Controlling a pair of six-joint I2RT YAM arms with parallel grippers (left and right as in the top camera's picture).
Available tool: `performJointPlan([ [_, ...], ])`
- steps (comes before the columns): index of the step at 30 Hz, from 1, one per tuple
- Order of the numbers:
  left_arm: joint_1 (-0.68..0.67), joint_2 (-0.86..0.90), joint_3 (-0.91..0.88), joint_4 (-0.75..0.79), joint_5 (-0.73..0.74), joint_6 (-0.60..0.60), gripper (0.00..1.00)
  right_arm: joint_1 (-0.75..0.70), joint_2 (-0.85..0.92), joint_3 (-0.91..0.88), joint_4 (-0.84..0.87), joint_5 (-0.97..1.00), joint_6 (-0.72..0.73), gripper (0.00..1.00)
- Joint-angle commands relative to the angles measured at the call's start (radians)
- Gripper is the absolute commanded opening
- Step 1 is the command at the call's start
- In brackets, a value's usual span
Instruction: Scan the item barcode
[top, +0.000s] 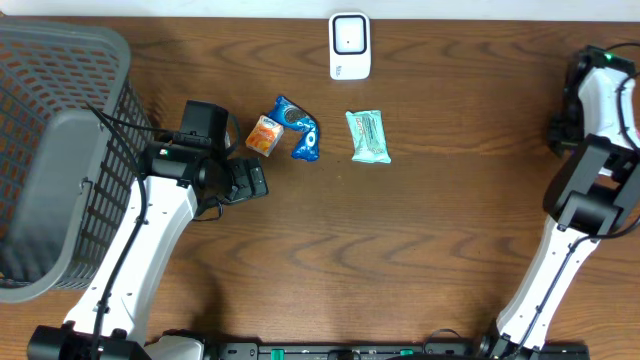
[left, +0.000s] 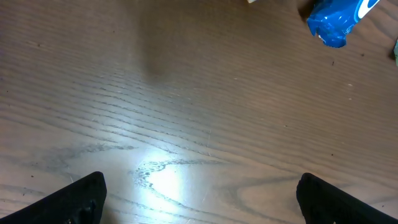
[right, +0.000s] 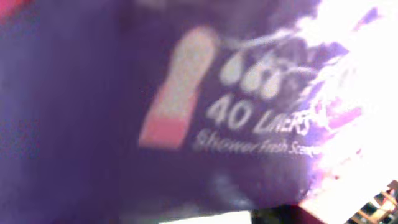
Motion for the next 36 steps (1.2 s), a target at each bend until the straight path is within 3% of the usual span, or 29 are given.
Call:
performJointPlan([
  [1, 0.002, 0.002, -0.007, -0.004, -0.006, 0.005, 0.98, 0.010, -0.002, 0.014, 0.012, -0.087, 0.000, 0.47],
  [4, 0.002, 0.002, -0.007, -0.004, -0.006, 0.005, 0.98, 0.023, -0.002, 0.045, 0.024, -0.189, 0.000, 0.55],
  [8, 0.002, 0.002, -0.007, -0.004, -0.006, 0.005, 0.98, 0.033, -0.002, 0.119, 0.048, -0.205, 0.063, 0.51],
  [9, 0.002, 0.002, -0.007, -0.004, -0.006, 0.006, 0.98, 0.032, -0.002, 0.140, 0.048, -0.200, 0.068, 0.73],
  [14, 0.002, 0.002, -0.007, -0.004, -0.006, 0.005, 0.98, 0.032, -0.002, 0.259, 0.019, -0.216, 0.120, 0.67],
  [17, 0.002, 0.002, -0.007, -0.004, -0.006, 0.005, 0.98, 0.051, -0.002, 0.324, -0.017, -0.490, 0.085, 0.77],
  [18, 0.002, 0.002, -0.007, -0.004, -0.006, 0.005, 0.98, 0.061, -0.002, 0.330, -0.027, -0.643, 0.058, 0.79],
  [19, 0.002, 0.002, -0.007, -0.004, -0.006, 0.005, 0.98, 0.084, -0.002, 0.325, -0.051, -0.920, 0.014, 0.79],
  [21, 0.002, 0.002, -0.007, -0.004, -0.006, 0.005, 0.98, 0.118, -0.002, 0.302, -0.060, -1.088, -0.009, 0.88],
  [24, 0.002, 0.002, -0.007, -0.004, -0.006, 0.005, 0.98, 0.193, -0.002, 0.256, -0.055, -1.083, -0.008, 0.99],
  [28, 0.002, 0.002, -0.007, -0.004, -0.006, 0.005, 0.98, 0.324, -0.002, 0.140, 0.016, -1.068, -0.004, 0.99],
  [34, 0.002, 0.002, -0.007, -0.004, -0.006, 0.005, 0.98, 0.469, -0.002, 0.016, 0.144, -1.068, 0.023, 0.82],
  [36, 0.002, 0.002, -0.007, -0.004, -0.006, 0.005, 0.98, 0.499, -0.002, -0.009, 0.165, -1.068, 0.034, 0.81],
])
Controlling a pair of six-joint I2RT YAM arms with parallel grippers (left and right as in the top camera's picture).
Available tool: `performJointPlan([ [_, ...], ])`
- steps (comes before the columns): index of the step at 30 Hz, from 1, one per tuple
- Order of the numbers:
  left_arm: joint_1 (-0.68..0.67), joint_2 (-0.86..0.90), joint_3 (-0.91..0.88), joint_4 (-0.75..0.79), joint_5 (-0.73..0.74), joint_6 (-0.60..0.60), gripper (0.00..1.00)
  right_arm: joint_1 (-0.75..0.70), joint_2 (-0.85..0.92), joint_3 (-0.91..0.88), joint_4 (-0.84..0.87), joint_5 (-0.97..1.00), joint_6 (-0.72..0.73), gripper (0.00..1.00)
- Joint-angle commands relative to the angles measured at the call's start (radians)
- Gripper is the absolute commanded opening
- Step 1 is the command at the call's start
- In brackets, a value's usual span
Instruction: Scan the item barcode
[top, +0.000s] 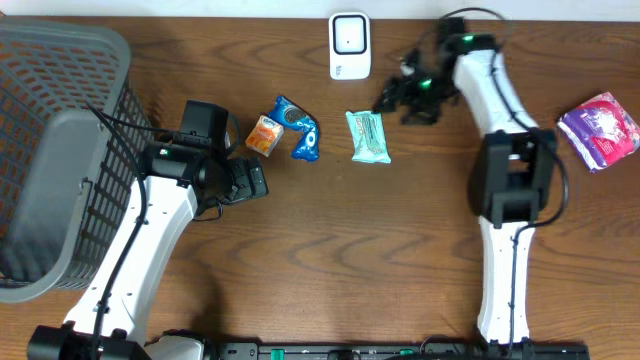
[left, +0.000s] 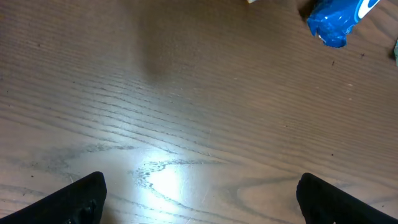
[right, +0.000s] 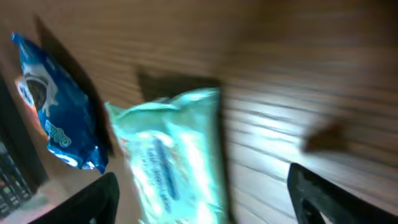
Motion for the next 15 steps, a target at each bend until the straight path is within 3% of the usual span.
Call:
performJointPlan([
  [1, 0.002, 0.002, -0.007, -0.004, -0.006, 0.005, 0.98, 0.043, -0.004, -0.044, 0.021, -0.020, 0.035, 0.80],
  [8, 0.002, 0.002, -0.007, -0.004, -0.006, 0.005, 0.98, 0.079, -0.004, -0.126, 0.025, 0.044, 0.035, 0.76],
  [10, 0.002, 0.002, -0.007, -0.004, -0.006, 0.005, 0.98, 0.079, -0.004, -0.148, 0.027, 0.045, 0.034, 0.67],
  [12, 0.002, 0.002, -0.007, -0.004, -0.006, 0.005, 0.98, 0.080, -0.004, -0.180, 0.029, 0.044, 0.034, 0.52],
  [15, 0.002, 0.002, -0.007, -0.004, -0.006, 0.005, 0.98, 0.082, -0.004, -0.225, 0.051, 0.044, 0.028, 0.41],
])
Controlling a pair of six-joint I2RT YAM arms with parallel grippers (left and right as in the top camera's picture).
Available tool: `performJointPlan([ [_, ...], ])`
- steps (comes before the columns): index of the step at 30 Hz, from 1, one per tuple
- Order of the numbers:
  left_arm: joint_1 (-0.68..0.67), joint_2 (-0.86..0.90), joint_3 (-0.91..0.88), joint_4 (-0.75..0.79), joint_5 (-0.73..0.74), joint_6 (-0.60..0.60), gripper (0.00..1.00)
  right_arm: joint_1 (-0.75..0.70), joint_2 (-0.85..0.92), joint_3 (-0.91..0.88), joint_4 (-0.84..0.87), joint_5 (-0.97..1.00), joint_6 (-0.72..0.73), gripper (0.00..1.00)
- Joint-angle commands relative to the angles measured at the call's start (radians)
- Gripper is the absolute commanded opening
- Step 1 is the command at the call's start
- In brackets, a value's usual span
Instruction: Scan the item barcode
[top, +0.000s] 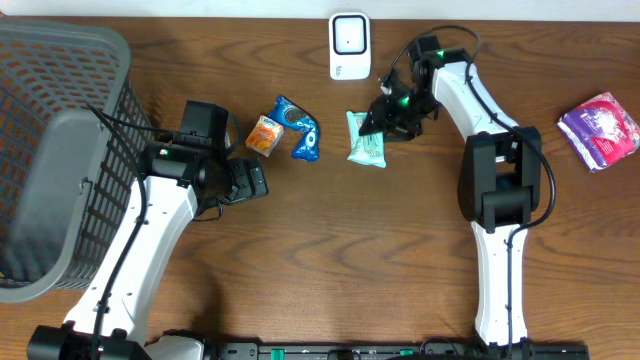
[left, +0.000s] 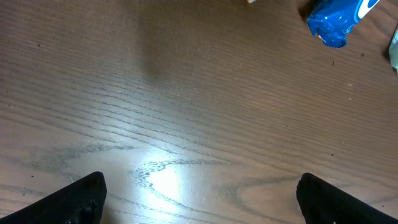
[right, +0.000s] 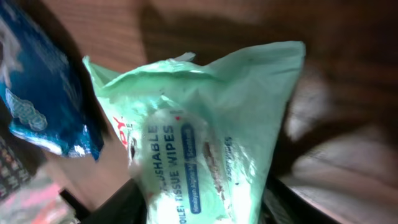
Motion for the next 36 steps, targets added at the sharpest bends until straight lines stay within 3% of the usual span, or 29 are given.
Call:
performJointPlan([
  [1, 0.002, 0.002, -0.007, -0.004, -0.006, 0.005, 0.98, 0.012, 0.025, -0.084, 0.021, 0.060, -0.025, 0.38],
  [2, 0.002, 0.002, -0.007, -0.004, -0.006, 0.005, 0.98, 0.014, 0.025, -0.100, 0.034, 0.060, -0.040, 0.32],
  [4, 0.002, 0.002, -0.007, -0.004, -0.006, 0.005, 0.98, 0.016, 0.025, -0.121, 0.048, 0.060, -0.042, 0.03],
  [5, 0.002, 0.002, -0.007, -0.004, -0.006, 0.005, 0.98, 0.017, 0.025, -0.125, 0.051, 0.059, -0.041, 0.01],
  [10, 0.002, 0.002, -0.007, -0.004, -0.006, 0.005, 0.98, 0.006, 0.024, -0.093, 0.043, -0.144, -0.042, 0.01],
  [14, 0.002, 0.002, -0.007, -0.004, -0.006, 0.005, 0.98, -0.040, 0.023, -0.042, 0.026, -0.637, -0.042, 0.01],
  [15, 0.002, 0.002, -0.007, -0.004, -0.006, 0.005, 0.98, -0.058, 0.023, -0.041, 0.029, -0.867, -0.041, 0.01],
  [16, 0.002, 0.002, -0.007, -0.004, -0.006, 0.005, 0.98, -0.064, 0.023, -0.041, 0.027, -0.926, -0.035, 0.01],
  [23, 0.002, 0.002, -0.007, -0.004, -0.006, 0.005, 0.98, -0.082, 0.023, -0.041, -0.024, -0.939, 0.290, 0.01],
  [33, 0.002, 0.002, -0.007, -0.004, -0.006, 0.005, 0.98, -0.073, 0.022, -0.040, -0.025, -0.938, 0.292, 0.01],
  [36, 0.002, 0.002, -0.007, -0.004, -0.006, 0.005, 0.98, -0.064, 0.022, -0.011, 0.063, -0.904, 0.293, 0.01],
])
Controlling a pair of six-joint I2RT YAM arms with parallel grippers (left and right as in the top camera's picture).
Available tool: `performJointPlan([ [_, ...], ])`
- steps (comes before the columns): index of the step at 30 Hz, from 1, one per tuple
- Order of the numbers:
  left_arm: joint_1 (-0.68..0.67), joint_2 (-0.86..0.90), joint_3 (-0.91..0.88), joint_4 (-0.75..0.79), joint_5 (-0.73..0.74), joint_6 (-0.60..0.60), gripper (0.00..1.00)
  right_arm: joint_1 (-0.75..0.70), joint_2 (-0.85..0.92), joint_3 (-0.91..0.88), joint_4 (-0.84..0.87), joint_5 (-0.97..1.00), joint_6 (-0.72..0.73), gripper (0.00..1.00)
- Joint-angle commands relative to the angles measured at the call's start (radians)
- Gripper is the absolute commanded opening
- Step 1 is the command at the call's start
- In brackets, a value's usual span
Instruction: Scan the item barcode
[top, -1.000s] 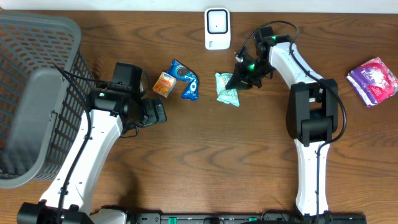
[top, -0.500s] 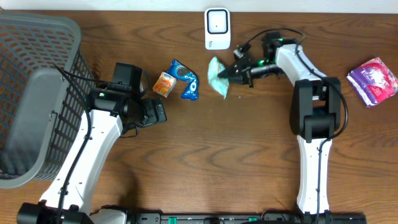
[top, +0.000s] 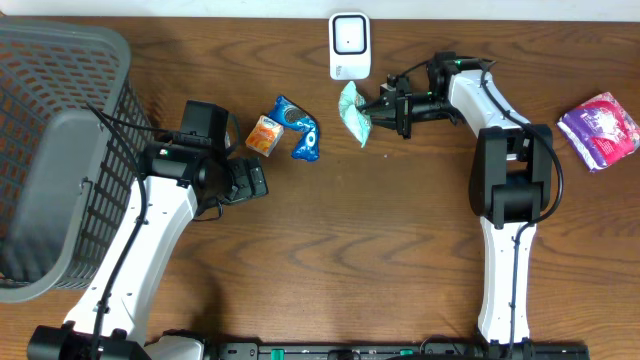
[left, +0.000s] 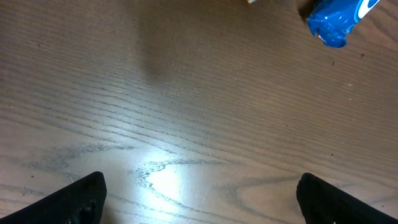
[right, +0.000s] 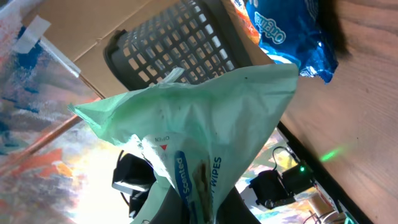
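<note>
My right gripper (top: 378, 108) is shut on a pale green pack of wipes (top: 352, 112), held off the table just below and right of the white scanner (top: 349, 45). In the right wrist view the wipes pack (right: 205, 124) fills the centre, pinched at its lower end between the jaws of the right gripper (right: 193, 208). Far to the left, my left gripper (top: 262, 180) hovers low over bare wood, open and with nothing in it; its dark fingertips (left: 81, 198) show at the bottom corners.
A blue cookie pack (top: 303, 130) and a small orange pack (top: 264, 135) lie left of the wipes. A purple pack (top: 598, 130) lies at the far right. A grey basket (top: 60, 150) stands on the left side.
The wipes pack lay flat on the table with my right gripper on it; now it hangs lifted and turned on edge, up and left toward the scanner. The left arm is unchanged.
My right gripper was at the far right edge with the purple pack close before its camera. Then that pack lay on the table and the gripper was above the green wipes. Then it was down on the wipes, and now it holds them up by the scanner.
</note>
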Motion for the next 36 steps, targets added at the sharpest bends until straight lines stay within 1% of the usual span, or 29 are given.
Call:
performJointPlan([
  [1, 0.002, 0.002, -0.007, -0.004, -0.006, 0.005, 0.98, 0.019, -0.001, 0.072, 0.072, 0.019, 0.027, 0.01],
  [3, 0.002, 0.002, -0.007, -0.004, -0.006, 0.005, 0.98, 0.031, -0.001, 0.138, 0.111, 0.126, 0.090, 0.01],
  [5, 0.002, 0.002, -0.007, -0.004, -0.006, 0.005, 0.98, 0.045, -0.001, 0.262, 0.175, 0.285, 0.136, 0.01],
  [6, 0.002, 0.002, -0.007, -0.004, -0.006, 0.005, 0.98, 0.051, -0.001, 0.357, 0.194, 0.450, 0.140, 0.01],
  [7, 0.002, 0.002, -0.007, -0.004, -0.006, 0.005, 0.98, 0.055, -0.001, 0.394, 0.197, 0.539, 0.140, 0.01],
  [9, 0.002, 0.002, -0.007, -0.004, -0.006, 0.005, 0.98, 0.069, -0.001, 0.489, 0.199, 0.858, 0.140, 0.01],
  [11, 0.002, 0.002, -0.007, -0.004, -0.006, 0.005, 0.98, 0.085, -0.001, 0.525, 0.214, 1.063, 0.140, 0.01],
  [13, 0.002, 0.002, -0.007, -0.004, -0.006, 0.005, 0.98, 0.117, 0.000, 0.519, 0.310, 1.241, 0.140, 0.01],
  [15, 0.002, 0.002, -0.007, -0.004, -0.006, 0.005, 0.98, 0.137, 0.000, 0.495, 0.388, 1.307, 0.140, 0.01],
  [19, 0.002, 0.002, -0.007, -0.004, -0.006, 0.005, 0.98, 0.170, 0.000, 0.441, 0.546, 1.366, 0.141, 0.01],
  [21, 0.002, 0.002, -0.007, -0.004, -0.006, 0.005, 0.98, 0.184, 0.000, 0.411, 0.609, 1.380, 0.178, 0.01],
  [23, 0.002, 0.002, -0.007, -0.004, -0.006, 0.005, 0.98, 0.191, 0.000, 0.393, 0.634, 1.383, 0.204, 0.01],
  [26, 0.002, 0.002, -0.007, -0.004, -0.006, 0.005, 0.98, 0.186, -0.005, 0.393, 0.615, 1.417, 0.202, 0.01],
  [29, 0.002, 0.002, -0.007, -0.004, -0.006, 0.005, 0.98, 0.143, -0.046, 0.393, 0.570, 1.421, 0.198, 0.01],
  [34, 0.002, 0.002, -0.007, -0.004, -0.006, 0.005, 0.98, 0.028, -0.136, 0.393, 0.397, 1.448, 0.154, 0.01],
  [36, 0.002, 0.002, -0.007, -0.004, -0.006, 0.005, 0.98, -0.035, -0.161, 0.393, 0.293, 1.454, 0.070, 0.01],
])
